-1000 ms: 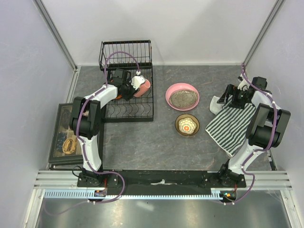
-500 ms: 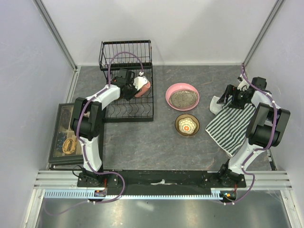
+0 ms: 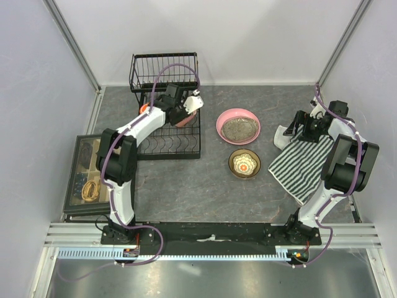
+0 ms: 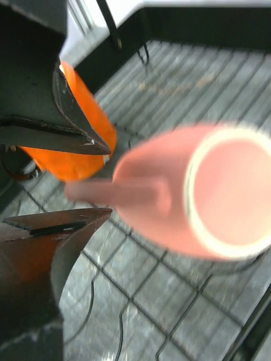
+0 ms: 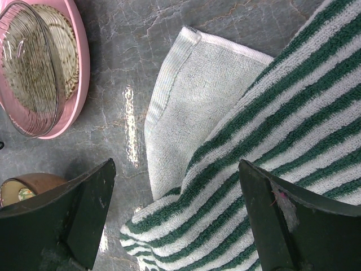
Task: Unload the mixed dishes from the dish rack
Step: Pick up the cup from the dish rack.
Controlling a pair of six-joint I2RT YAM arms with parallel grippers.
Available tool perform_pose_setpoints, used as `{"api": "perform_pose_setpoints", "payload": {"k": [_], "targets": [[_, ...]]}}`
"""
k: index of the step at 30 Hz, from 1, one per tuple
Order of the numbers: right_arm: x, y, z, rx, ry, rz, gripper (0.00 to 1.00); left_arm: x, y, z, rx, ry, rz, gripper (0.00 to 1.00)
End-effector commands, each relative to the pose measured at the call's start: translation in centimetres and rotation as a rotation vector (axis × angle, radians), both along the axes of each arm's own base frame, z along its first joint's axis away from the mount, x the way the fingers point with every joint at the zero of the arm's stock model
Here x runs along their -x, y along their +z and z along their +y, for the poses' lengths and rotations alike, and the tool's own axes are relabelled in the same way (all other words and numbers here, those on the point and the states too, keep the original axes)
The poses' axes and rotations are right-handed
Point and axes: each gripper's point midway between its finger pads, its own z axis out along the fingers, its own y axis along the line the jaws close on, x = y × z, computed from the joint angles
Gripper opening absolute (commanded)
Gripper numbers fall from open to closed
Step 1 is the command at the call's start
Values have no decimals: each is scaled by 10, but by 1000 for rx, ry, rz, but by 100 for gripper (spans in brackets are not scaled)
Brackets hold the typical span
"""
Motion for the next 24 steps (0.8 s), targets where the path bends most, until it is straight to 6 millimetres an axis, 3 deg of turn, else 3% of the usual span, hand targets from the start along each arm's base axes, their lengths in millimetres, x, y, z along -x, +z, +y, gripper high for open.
{"api": "perform_pose_setpoints", "payload": {"k": [1, 15, 24], "targets": [[-11, 10, -1, 5, 33, -46, 98, -15, 18, 5, -82, -8, -47, 49], [-11, 11, 0, 1, 35, -44, 98, -18, -6, 8, -177, -39, 12, 48], [-11, 11, 0, -1, 35, -43, 98, -19, -6, 3, -228, -61, 1, 47]]}}
